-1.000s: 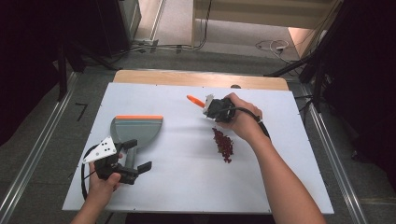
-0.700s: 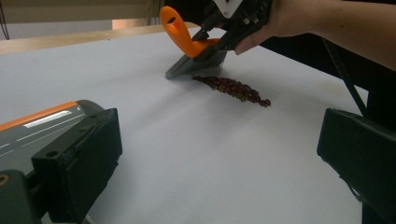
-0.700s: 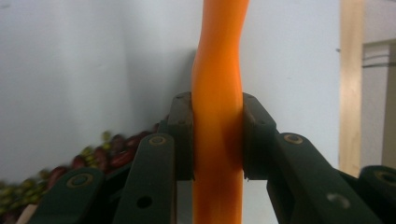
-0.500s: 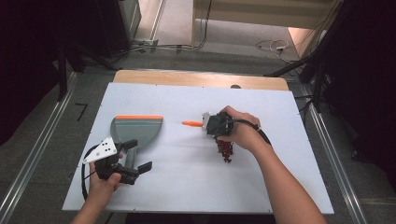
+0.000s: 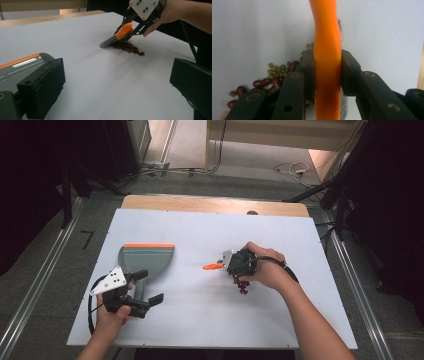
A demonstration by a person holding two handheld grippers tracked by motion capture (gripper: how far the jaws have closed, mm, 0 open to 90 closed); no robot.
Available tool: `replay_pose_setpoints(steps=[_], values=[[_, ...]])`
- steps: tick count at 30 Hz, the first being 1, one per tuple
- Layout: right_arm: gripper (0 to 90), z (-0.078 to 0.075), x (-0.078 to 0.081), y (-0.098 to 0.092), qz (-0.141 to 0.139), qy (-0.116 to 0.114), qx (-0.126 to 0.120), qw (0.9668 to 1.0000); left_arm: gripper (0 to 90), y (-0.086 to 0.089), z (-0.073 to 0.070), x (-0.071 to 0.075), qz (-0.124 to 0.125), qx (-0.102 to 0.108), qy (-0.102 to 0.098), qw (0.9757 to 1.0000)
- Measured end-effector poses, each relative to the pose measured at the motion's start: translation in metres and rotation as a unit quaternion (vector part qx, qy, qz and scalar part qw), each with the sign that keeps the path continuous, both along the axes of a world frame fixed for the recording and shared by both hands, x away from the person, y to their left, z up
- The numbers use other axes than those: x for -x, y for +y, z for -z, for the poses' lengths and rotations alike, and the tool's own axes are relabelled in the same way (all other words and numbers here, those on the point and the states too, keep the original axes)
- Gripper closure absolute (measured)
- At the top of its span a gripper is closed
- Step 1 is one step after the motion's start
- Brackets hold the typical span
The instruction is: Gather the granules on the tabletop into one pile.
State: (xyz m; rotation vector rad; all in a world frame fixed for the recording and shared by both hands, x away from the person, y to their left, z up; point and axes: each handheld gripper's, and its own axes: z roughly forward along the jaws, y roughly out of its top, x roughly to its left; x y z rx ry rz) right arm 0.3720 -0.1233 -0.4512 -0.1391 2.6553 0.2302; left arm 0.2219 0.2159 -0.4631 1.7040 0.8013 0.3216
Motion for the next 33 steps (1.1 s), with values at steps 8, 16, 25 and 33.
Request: replay_pose_setpoints(steps=[8, 16, 25, 33], values=[[67.3, -0.001, 0.009, -0.005, -0.006, 0.005, -0.001, 1.0000, 1.0, -0.001, 0.000, 0.000, 0.000, 0.001, 0.000, 1.0000], [67.2, -0.002, 0.016, -0.008, -0.017, 0.009, 0.004, 0.9998, 1.0, -0.001, 0.001, -0.001, -0.001, 0.000, 0.001, 1.0000], [67.2, -0.002, 0.023, -0.011, -0.023, 0.011, 0.010, 0.9996, 1.0, -0.001, 0.001, -0.001, 0.000, -0.001, 0.001, 1.0000], [67.4, -0.005, 0.026, -0.011, -0.021, 0.001, 0.001, 0.9998, 1.0, -0.001, 0.001, 0.000, 0.000, -0.003, 0.002, 1.0000]])
